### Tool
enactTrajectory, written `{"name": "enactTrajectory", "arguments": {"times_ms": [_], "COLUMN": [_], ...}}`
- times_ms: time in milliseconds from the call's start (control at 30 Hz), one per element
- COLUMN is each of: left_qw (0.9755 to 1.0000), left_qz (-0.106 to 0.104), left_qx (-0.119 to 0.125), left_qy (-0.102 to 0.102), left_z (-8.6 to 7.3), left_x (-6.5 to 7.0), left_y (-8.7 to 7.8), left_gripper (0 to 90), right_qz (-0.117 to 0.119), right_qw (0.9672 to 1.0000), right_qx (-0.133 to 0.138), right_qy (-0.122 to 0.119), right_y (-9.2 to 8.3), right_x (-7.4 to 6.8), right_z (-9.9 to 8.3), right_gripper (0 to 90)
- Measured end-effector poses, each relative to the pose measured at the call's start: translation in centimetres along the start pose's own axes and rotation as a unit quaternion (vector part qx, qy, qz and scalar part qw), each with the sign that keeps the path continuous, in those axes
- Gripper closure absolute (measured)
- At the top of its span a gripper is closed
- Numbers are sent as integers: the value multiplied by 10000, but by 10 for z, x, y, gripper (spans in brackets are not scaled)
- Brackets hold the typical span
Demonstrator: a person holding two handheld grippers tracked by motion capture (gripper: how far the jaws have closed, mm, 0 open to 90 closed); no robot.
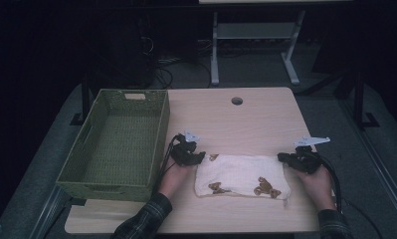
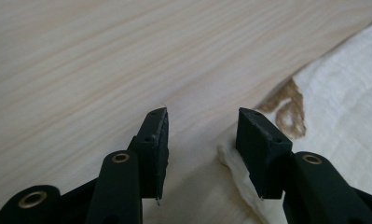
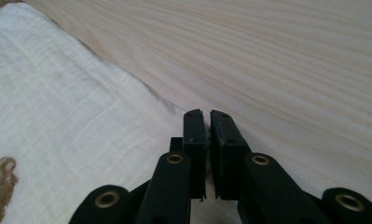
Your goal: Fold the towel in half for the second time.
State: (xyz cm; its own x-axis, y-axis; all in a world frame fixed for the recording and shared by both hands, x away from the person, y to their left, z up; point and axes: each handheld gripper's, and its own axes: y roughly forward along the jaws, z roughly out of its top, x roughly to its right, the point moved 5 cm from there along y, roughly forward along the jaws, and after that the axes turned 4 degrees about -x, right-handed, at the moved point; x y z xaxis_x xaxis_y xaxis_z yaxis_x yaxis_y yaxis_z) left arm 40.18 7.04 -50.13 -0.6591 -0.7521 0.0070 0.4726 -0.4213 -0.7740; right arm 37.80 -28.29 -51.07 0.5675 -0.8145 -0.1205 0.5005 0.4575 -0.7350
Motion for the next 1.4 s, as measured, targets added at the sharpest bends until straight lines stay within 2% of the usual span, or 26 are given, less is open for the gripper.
{"name": "enactTrajectory", "arguments": {"times_ms": [67, 133, 233, 267, 333, 400, 467, 600, 667, 800, 1000, 1100, 1400], "left_qw": [10000, 9999, 9997, 9998, 9998, 9999, 10000, 9995, 9990, 9973, 9967, 9967, 9967], "left_qz": [-41, -119, -236, -202, -75, 17, -21, -25, -21, 174, 208, 146, -2], "left_qx": [15, 37, 40, 8, -39, -52, 14, 299, 454, 709, 789, 796, 806], "left_qy": [0, -24, 50, 94, 181, 159, 75, 12, 27, 61, -3, 4, 67], "left_z": [-1, -1, 0, 0, 1, 3, 4, 14, 20, 27, 25, 24, 15], "left_x": [2, 4, 11, 12, 15, 14, 12, 13, 15, 12, 4, 6, 15], "left_y": [1, 1, 2, 2, 1, 2, 1, -6, -11, -17, -22, -27, -42], "left_gripper": [557, 614, 786, 835, 866, 875, 878, 878, 877, 877, 877, 876, 874], "right_qz": [-16, -34, -35, -54, -144, -251, -324, -411, -526, -488, -363, -366, -286], "right_qw": [10000, 10000, 10000, 10000, 9999, 9996, 9994, 9991, 9985, 9982, 9976, 9973, 9961], "right_qx": [-7, 0, -25, -49, -67, -84, -92, 84, 139, 360, 588, 640, 785], "right_qy": [-20, -46, -14, -11, -64, -116, -94, -69, -112, -5, -45, -46, -287], "right_y": [0, 0, 0, 0, 0, 0, 0, -3, -6, -12, -14, -17, -37], "right_x": [0, 0, -1, -1, -1, 0, 5, 15, 21, 29, 20, 16, -1], "right_z": [0, 1, 1, 1, 2, 3, 6, 17, 25, 37, 33, 28, 20], "right_gripper": [849, 851, 858, 859, 863, 867, 869, 870, 871, 871, 870, 870, 870]}}
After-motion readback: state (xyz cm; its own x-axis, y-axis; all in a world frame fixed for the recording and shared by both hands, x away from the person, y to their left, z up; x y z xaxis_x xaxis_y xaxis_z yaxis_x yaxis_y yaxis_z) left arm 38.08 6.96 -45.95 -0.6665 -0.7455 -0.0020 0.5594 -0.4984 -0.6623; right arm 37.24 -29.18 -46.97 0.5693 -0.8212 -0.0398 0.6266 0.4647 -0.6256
